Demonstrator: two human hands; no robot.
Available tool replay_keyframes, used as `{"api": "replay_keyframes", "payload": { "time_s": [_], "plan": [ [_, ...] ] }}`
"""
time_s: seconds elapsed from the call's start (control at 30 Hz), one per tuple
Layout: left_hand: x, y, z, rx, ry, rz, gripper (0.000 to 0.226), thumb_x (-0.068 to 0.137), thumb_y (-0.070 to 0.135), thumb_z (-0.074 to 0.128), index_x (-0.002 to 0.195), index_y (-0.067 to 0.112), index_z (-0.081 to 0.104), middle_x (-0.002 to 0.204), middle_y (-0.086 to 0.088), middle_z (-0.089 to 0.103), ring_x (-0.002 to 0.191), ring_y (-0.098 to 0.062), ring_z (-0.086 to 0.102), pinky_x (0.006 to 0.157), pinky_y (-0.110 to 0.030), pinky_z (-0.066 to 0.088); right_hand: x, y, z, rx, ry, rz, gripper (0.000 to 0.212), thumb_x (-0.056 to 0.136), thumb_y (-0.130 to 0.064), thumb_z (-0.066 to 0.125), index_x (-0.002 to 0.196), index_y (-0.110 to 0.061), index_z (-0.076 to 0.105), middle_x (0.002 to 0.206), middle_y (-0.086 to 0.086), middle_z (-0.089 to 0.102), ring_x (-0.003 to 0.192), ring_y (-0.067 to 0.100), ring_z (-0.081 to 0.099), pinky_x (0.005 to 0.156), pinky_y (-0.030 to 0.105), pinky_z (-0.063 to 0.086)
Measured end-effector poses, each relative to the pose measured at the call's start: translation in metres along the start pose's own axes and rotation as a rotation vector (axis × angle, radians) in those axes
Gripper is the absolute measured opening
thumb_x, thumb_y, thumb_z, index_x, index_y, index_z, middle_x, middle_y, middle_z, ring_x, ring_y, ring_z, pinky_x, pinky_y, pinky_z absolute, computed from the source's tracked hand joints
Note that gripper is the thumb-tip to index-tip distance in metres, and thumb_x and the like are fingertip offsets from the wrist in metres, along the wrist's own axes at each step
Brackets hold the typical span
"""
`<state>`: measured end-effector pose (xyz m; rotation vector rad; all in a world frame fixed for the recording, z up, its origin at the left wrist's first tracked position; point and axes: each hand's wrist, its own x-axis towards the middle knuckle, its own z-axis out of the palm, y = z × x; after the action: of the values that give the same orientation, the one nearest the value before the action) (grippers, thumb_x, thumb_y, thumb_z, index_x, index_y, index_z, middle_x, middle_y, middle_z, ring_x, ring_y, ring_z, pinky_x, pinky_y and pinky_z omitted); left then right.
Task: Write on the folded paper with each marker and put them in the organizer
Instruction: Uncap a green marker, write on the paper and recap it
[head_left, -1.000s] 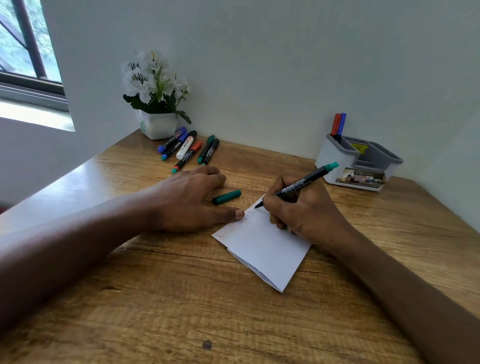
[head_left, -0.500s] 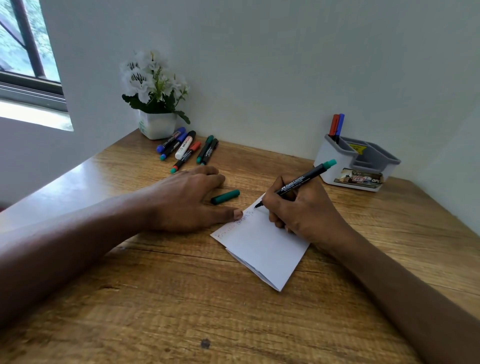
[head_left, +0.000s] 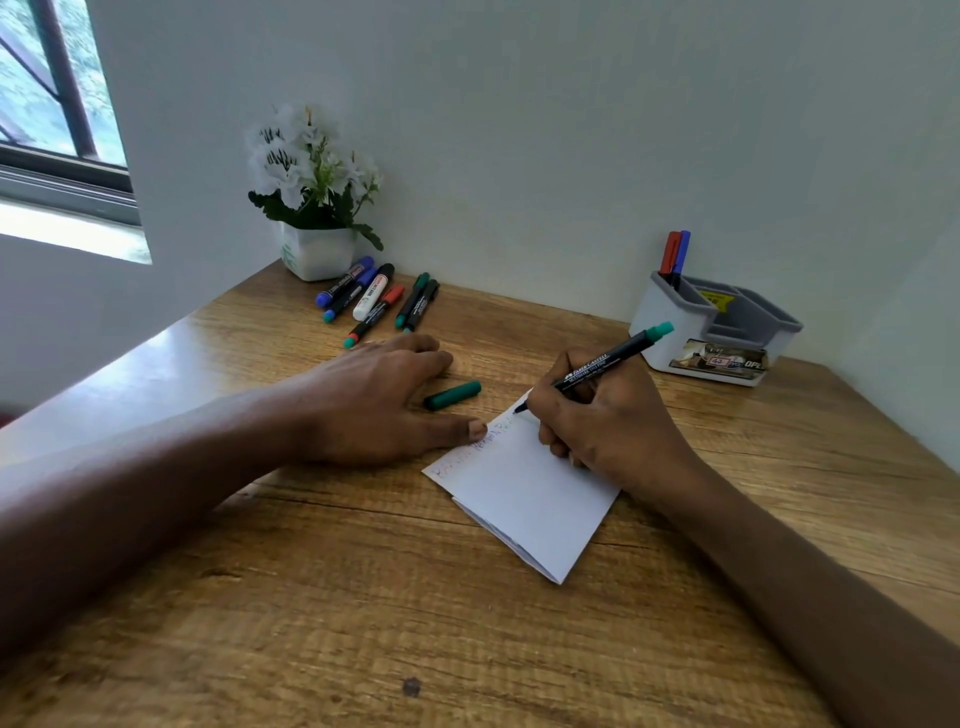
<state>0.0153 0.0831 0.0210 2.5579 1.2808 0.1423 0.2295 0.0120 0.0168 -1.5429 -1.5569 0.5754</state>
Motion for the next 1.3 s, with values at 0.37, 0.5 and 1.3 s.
{"api": "replay_keyframes", "payload": {
  "time_s": [0.37,0.5,1.3],
  "plan": [
    [0.0,0.0,0.0,0.008,-0.013,-0.003,0.094,0.081,0.082,0.045,0.157,0.031,0.026,0.166,0.007,0.018,0.147,-0.017,0.027,0.115,-0.038,0.03,0.001,0.001,-0.001,0.054,0.034,0.055,0.015,0.091,-0.019,0.07,0.082,-0.008,0.067,0.059,0.004,0.071,0.049,0.013,0.065,0.043,0.022,0.048],
    [0.001,0.0,0.0,0.008,-0.013,-0.005,0.094,0.081,0.082,0.044,0.158,0.031,0.025,0.167,0.007,0.017,0.148,-0.018,0.027,0.115,-0.038,0.03,0.002,0.0,-0.001,0.016,0.022,0.054,0.017,0.09,-0.02,0.071,0.08,-0.008,0.066,0.058,0.003,0.071,0.048,0.012,0.065,0.044,0.021,0.048],
    [0.004,-0.011,0.007,-0.058,0.295,0.088,0.051,0.081,0.073,0.06,0.123,0.043,0.066,0.132,0.018,0.058,0.118,-0.004,0.051,0.09,-0.027,0.043,0.005,0.005,-0.006,0.362,-0.014,0.115,0.01,0.095,-0.005,0.062,0.091,-0.005,0.071,0.074,0.013,0.076,0.063,0.021,0.07,0.053,0.025,0.055]
  ]
}}
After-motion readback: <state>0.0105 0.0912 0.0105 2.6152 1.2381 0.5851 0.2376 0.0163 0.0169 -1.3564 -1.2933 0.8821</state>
